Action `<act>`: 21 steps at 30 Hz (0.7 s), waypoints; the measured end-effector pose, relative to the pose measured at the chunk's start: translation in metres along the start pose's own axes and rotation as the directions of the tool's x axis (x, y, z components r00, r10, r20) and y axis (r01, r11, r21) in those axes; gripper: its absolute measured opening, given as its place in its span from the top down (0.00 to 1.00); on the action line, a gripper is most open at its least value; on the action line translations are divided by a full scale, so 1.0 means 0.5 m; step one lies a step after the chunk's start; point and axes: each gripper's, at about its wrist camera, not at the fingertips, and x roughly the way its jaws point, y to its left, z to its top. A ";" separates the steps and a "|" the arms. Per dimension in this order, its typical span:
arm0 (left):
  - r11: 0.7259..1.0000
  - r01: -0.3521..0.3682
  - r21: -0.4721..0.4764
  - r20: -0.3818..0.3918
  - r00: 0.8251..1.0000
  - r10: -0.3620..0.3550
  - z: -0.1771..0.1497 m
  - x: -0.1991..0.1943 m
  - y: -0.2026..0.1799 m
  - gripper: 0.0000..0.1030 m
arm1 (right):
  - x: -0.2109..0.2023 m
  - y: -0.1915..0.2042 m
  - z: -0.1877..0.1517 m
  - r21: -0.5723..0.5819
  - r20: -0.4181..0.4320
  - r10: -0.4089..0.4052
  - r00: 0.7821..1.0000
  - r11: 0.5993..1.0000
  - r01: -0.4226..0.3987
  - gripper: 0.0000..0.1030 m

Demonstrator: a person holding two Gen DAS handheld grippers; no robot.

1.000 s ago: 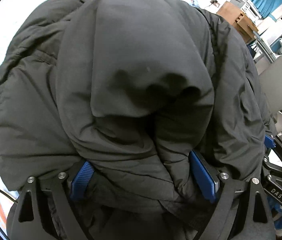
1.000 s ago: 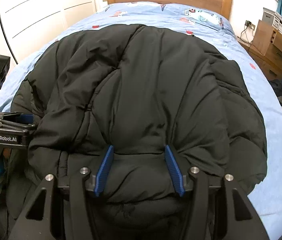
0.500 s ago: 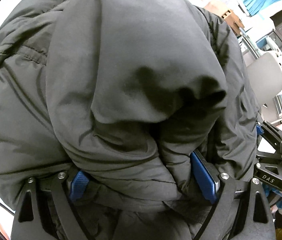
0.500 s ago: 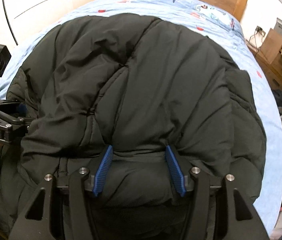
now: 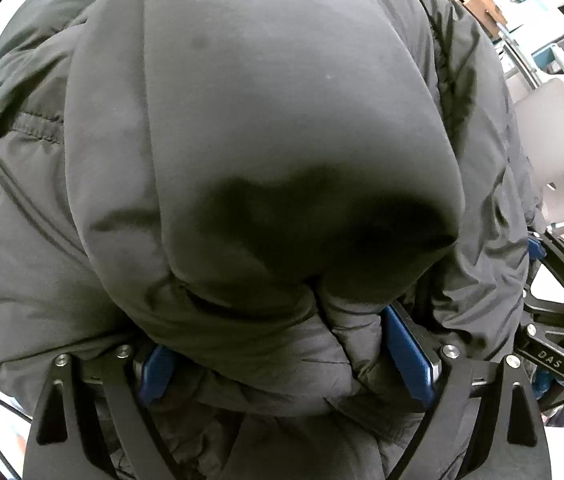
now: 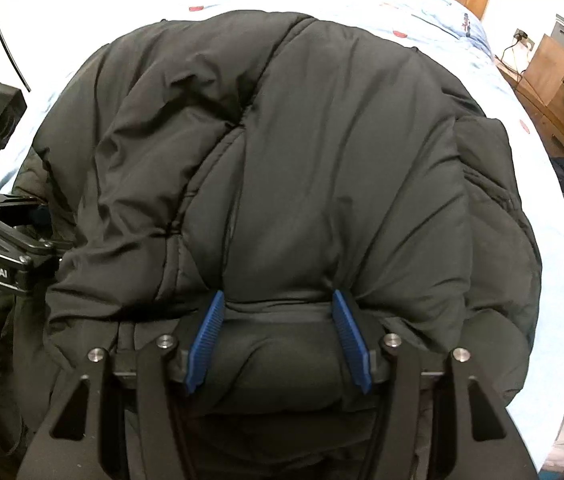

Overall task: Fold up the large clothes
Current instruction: 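Carry the held shoulder edge with both grippers over onto the hem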

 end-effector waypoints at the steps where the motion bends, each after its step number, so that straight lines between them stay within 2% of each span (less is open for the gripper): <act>1: 1.000 -0.008 0.000 -0.002 1.000 0.008 0.001 0.002 -0.004 0.11 | 0.000 0.000 -0.002 0.001 0.008 0.002 1.000 1.000 -0.002 0.47; 7: 0.999 -0.032 -0.002 -0.013 0.999 0.032 0.024 0.014 -0.049 0.11 | 0.003 -0.011 -0.009 0.014 0.012 0.016 1.000 1.000 -0.016 0.47; 13: 0.999 -0.049 -0.008 -0.027 0.998 0.049 0.050 0.020 -0.088 0.11 | -0.002 -0.012 -0.012 0.005 -0.020 0.019 1.000 1.000 -0.019 0.47; 21: 0.999 -0.047 -0.005 -0.038 0.998 0.046 0.071 0.028 -0.073 0.11 | -0.003 -0.010 0.006 -0.002 -0.051 0.017 0.999 1.000 -0.017 0.47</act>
